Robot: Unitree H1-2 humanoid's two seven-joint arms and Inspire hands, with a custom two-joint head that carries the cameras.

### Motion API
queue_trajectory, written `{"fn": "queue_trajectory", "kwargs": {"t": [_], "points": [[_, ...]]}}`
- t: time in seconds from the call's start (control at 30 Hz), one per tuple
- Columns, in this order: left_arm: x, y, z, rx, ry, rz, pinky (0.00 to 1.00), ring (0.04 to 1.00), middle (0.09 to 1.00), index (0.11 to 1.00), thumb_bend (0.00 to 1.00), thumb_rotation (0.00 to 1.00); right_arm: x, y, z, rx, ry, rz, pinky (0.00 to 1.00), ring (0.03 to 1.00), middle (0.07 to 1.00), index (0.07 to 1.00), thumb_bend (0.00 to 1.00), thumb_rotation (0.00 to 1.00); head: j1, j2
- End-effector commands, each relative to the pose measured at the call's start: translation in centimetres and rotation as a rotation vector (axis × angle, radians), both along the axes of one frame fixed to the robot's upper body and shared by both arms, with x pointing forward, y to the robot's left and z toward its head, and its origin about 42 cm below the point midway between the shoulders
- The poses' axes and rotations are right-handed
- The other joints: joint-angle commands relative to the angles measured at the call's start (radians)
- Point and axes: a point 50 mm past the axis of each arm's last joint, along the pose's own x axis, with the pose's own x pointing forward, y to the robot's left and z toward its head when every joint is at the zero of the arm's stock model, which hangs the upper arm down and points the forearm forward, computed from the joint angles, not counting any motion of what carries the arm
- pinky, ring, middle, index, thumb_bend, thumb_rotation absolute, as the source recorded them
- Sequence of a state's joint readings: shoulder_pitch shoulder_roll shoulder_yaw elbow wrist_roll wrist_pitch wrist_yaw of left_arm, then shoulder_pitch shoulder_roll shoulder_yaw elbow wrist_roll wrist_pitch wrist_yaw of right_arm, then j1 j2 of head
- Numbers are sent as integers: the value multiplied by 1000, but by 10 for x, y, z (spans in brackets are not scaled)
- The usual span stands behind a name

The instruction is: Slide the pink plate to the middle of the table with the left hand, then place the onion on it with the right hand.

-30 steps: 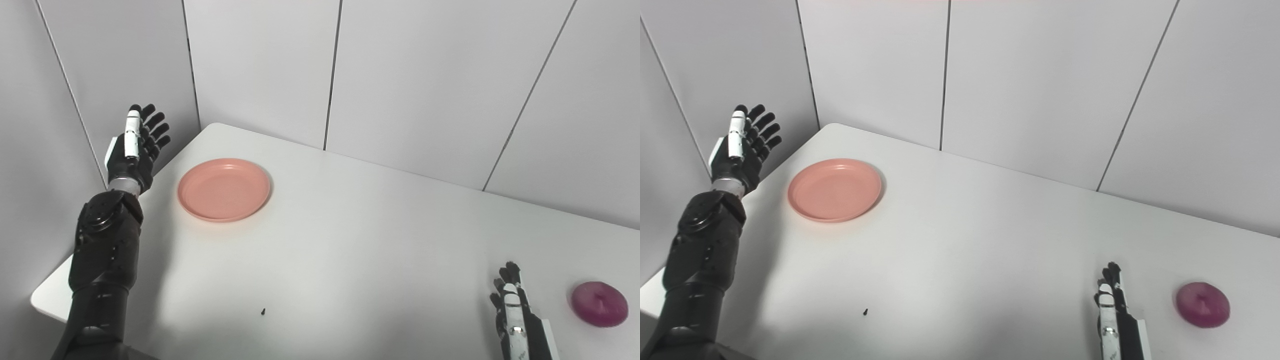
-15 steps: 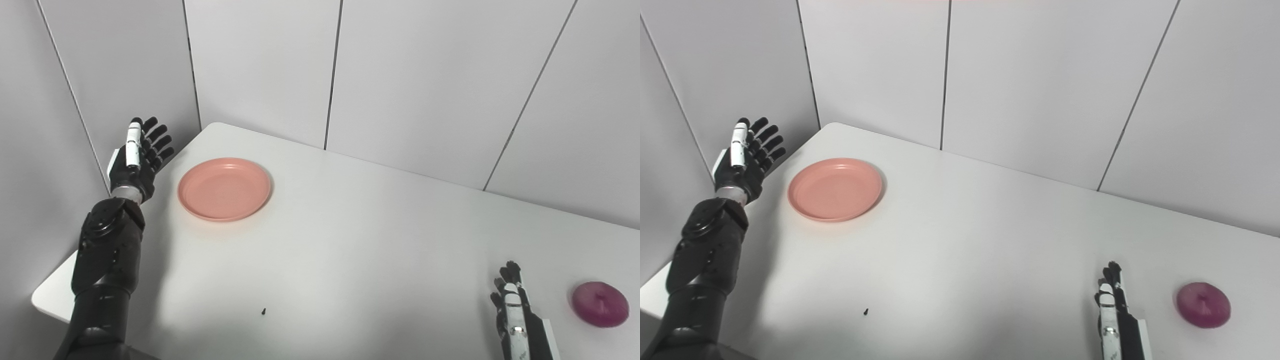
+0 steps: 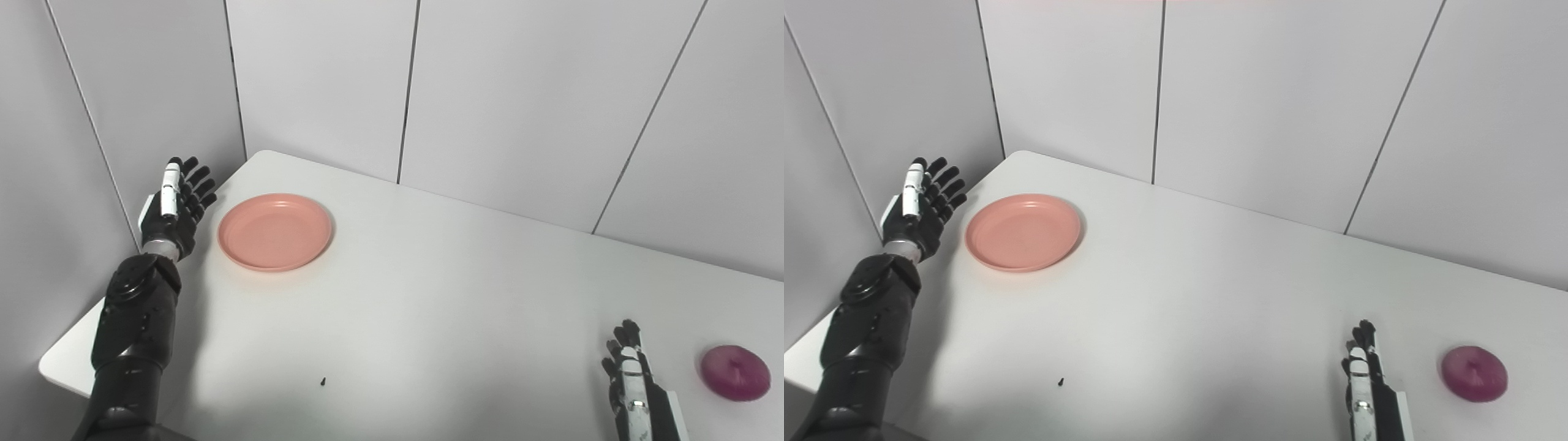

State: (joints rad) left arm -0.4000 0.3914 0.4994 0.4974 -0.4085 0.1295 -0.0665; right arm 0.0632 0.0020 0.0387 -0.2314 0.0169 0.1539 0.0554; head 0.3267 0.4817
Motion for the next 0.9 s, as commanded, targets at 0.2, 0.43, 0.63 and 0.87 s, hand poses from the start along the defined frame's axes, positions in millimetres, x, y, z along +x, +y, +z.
{"fn": "queue_trajectory", "kwargs": {"t": [0.2, 0.43, 0.63, 0.87], "points": [[11, -3, 9, 29, -74, -43, 909, 908, 903, 877, 351, 1000, -1, -2, 14, -5, -100, 6, 1000, 1000, 1000, 1000, 0, 1000, 2, 1], [13, -5, -1, 8, -61, -38, 889, 888, 882, 849, 351, 1000, -1, -2, 14, -4, -99, 8, 1000, 1000, 1000, 1000, 0, 1000, 2, 1], [17, -7, -8, -14, -58, -40, 882, 885, 885, 857, 362, 990, 0, -2, 13, -7, -98, 3, 1000, 1000, 1000, 1000, 0, 1000, 0, 0], [22, -9, -13, -39, -52, -53, 910, 905, 905, 879, 342, 1000, 0, -2, 14, -6, -95, 5, 1000, 1000, 1000, 1000, 0, 1000, -1, -3]]}}
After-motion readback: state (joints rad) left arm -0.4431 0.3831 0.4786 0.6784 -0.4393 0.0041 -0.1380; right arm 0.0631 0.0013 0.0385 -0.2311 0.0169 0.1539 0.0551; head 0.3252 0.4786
